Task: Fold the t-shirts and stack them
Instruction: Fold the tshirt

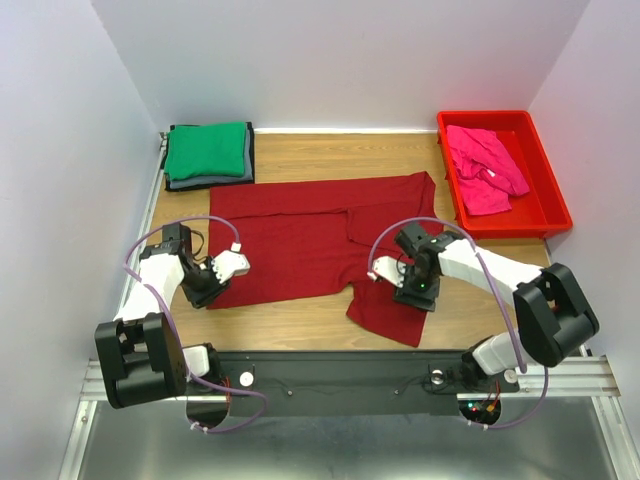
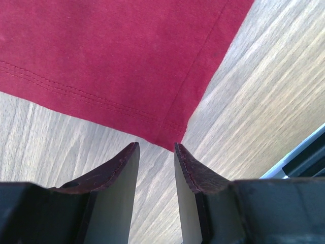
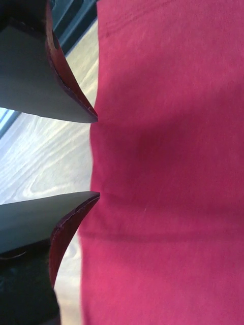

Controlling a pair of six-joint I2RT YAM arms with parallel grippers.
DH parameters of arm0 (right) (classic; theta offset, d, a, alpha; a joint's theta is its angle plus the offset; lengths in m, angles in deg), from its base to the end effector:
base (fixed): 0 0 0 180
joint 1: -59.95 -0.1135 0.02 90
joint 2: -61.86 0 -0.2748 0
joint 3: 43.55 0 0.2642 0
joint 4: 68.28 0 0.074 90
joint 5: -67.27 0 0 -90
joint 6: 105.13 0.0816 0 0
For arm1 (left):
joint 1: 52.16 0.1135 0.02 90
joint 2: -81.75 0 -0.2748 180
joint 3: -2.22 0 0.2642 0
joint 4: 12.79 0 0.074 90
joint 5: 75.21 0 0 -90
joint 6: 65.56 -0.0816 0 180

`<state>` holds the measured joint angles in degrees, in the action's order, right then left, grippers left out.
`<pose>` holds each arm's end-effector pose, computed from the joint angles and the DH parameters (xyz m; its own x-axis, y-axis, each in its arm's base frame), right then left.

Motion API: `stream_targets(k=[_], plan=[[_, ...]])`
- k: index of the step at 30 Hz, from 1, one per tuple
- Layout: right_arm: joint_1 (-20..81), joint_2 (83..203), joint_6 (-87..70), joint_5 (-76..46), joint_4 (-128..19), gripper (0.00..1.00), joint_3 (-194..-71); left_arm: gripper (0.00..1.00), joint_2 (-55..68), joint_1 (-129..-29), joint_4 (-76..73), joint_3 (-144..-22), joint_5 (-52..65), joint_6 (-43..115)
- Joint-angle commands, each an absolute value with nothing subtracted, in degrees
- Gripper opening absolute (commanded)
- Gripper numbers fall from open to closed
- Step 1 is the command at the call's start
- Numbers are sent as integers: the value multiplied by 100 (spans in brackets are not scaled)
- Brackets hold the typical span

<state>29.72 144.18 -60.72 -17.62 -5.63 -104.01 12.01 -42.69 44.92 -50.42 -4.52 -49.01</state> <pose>0.2066 0.1288 0.1329 -0.2384 -0.9624 -0.1303 -0.9705 0.2412 -0.0063 0.2184 0.0091 0.1479 -0.3381 0.8608 -0.3805 0.8926 0.4214 0.1603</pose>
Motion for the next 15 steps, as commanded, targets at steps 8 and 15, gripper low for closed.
stream_targets(k=[8,15], plan=[[2295,14685,-5600,-2238,-1084,52,-9913,44,1257,-4267,4736,-5081,-419,-5395],[2260,14896,-5407,-2519,-1244,14,-9922,41,1284,-4293,4359,-4721,-165,-5896]])
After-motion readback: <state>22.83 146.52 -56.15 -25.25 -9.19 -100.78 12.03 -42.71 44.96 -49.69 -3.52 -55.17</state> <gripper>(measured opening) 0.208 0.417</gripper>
